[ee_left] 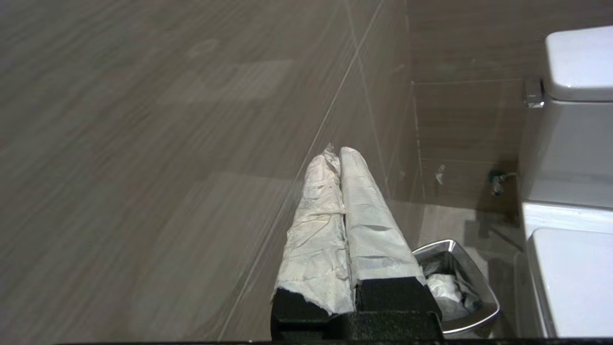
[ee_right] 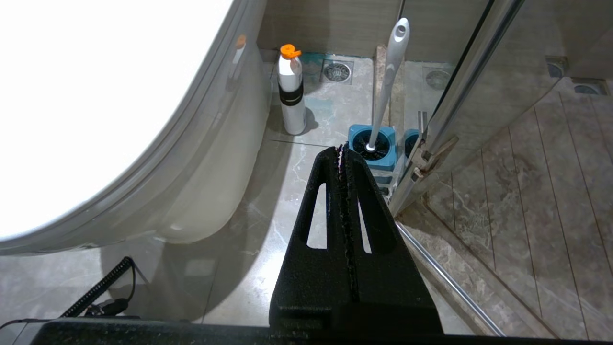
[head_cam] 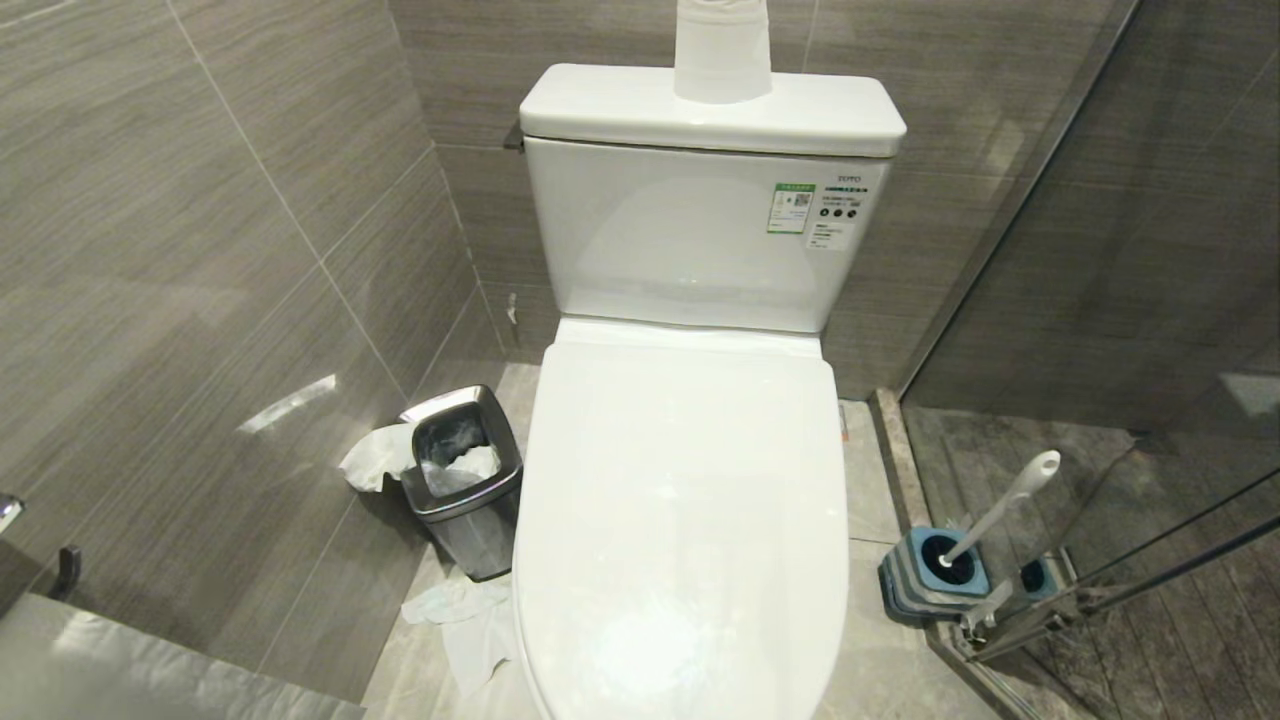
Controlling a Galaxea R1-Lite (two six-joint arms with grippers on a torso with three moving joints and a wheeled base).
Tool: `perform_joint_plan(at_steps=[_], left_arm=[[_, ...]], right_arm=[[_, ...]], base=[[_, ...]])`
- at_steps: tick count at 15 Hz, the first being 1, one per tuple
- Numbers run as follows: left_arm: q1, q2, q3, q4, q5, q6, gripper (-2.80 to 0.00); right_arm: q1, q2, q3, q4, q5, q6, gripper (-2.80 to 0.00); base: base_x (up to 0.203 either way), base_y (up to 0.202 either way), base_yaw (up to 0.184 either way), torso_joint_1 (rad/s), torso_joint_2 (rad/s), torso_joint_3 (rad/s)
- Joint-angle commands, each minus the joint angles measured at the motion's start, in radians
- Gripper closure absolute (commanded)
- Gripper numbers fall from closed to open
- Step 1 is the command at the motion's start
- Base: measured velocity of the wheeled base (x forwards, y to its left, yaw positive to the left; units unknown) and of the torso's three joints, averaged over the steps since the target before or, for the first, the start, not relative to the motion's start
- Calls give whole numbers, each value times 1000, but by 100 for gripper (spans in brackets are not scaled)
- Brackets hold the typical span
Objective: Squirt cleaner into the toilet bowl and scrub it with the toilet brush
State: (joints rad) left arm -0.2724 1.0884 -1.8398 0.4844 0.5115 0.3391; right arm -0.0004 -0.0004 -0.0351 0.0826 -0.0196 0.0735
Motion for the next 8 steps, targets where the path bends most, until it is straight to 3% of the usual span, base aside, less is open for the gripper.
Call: perform_joint_plan(at_steps=[1, 6, 8], left_arm=[[39, -162, 118, 5, -3, 5, 0], [149, -380, 360, 5, -16, 7, 0], [198, -449, 427, 7, -75, 12, 0]], right_arm=[[0, 0, 0, 0, 0, 0, 0], [0, 0, 0, 0, 0, 0, 0], [0, 0, 0, 0, 0, 0, 0]], base=[[0, 0, 0, 0, 0, 0], [0, 0, 0, 0, 0, 0], [0, 0, 0, 0, 0, 0]])
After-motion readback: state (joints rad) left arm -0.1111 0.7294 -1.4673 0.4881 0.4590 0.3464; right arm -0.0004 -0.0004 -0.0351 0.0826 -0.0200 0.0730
